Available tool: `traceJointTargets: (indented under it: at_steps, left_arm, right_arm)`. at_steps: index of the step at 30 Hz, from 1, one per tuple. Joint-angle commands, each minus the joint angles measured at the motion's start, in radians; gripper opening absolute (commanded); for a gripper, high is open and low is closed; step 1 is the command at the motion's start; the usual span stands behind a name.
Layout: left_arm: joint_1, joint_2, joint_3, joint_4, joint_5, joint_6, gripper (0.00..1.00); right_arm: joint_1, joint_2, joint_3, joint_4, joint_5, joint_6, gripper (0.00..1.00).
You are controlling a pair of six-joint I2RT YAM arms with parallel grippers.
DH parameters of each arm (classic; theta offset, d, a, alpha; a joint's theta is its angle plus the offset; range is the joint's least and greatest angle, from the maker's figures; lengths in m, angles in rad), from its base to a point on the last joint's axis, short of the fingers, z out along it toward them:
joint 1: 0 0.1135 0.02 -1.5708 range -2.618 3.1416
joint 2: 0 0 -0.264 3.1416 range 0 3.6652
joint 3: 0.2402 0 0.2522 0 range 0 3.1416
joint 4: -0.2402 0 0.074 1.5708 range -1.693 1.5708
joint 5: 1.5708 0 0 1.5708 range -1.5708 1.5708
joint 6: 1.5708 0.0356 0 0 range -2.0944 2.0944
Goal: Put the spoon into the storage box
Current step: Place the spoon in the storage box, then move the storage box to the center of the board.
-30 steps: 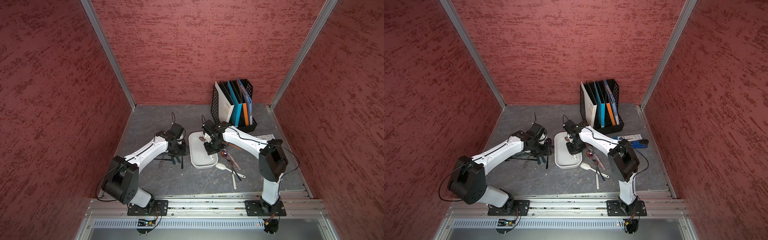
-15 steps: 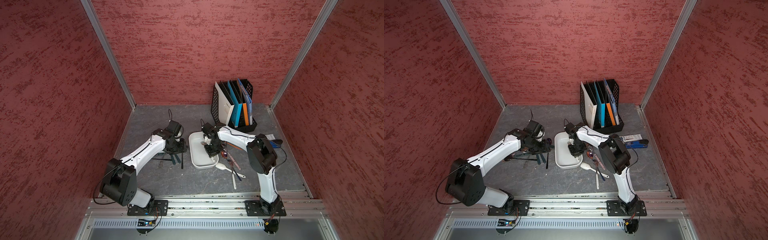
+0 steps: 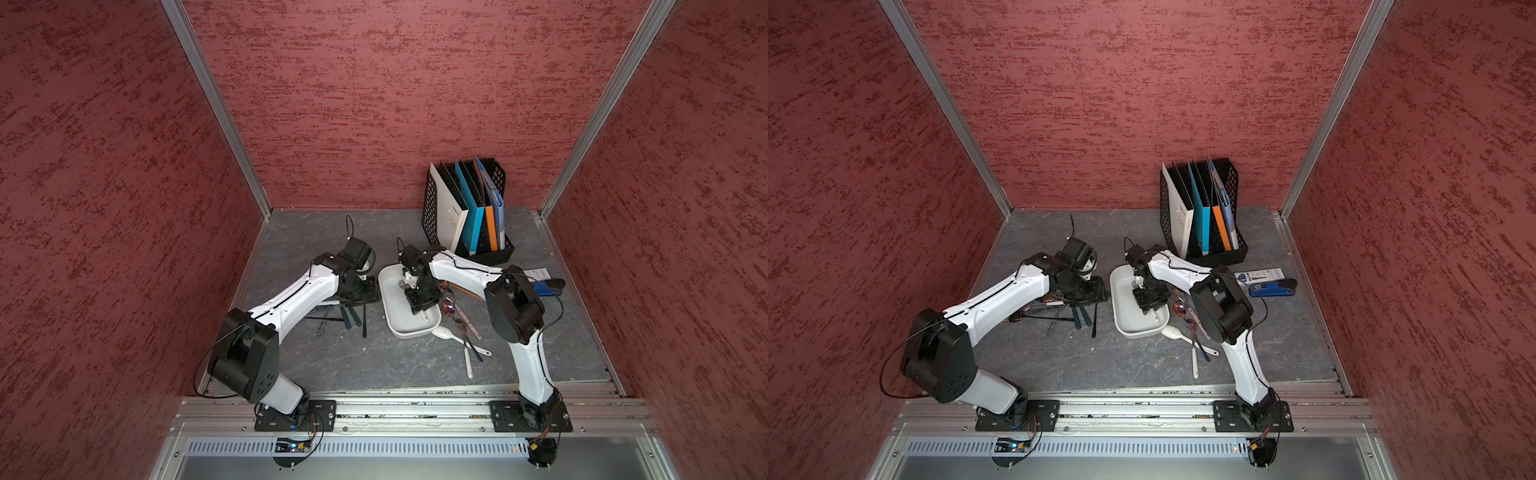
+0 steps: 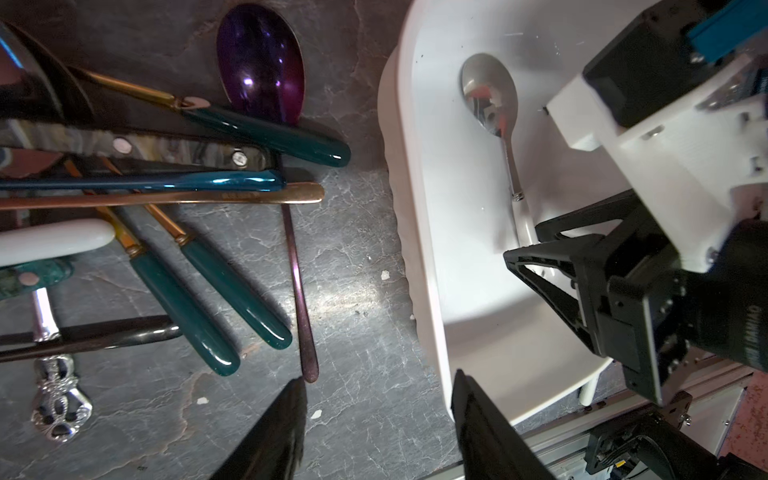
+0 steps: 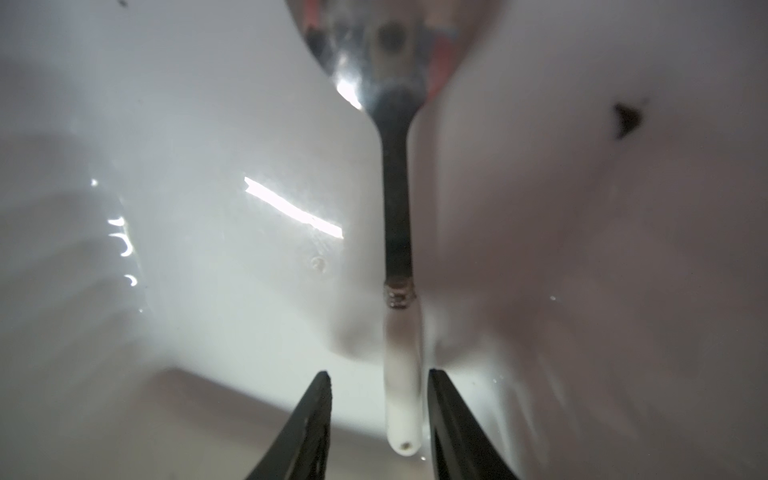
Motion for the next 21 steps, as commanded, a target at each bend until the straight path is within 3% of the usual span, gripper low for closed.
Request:
traceJointTargets:
  at_steps: [1, 12, 21]
  left_arm:
    - [-0.022, 0.035, 0.041, -0.013, -0.01, -0.015, 0.61]
    - [-0.068, 0.201, 0.152, -0.021, -0.02, -0.064, 0.63]
    - [-0.057, 0.351, 0.271, -0.041, -0.059, -0.054, 0.55]
  right_arm:
    - [-0.002, -0.086, 0.014, -0.008, 0.04, 0.013, 0.49]
    - [-0.002, -0.293, 0.001, -0.02, 0.048, 0.038, 0.64]
    - [-0.01, -0.476, -0.197, -0.024, 0.122, 0.066, 0.66]
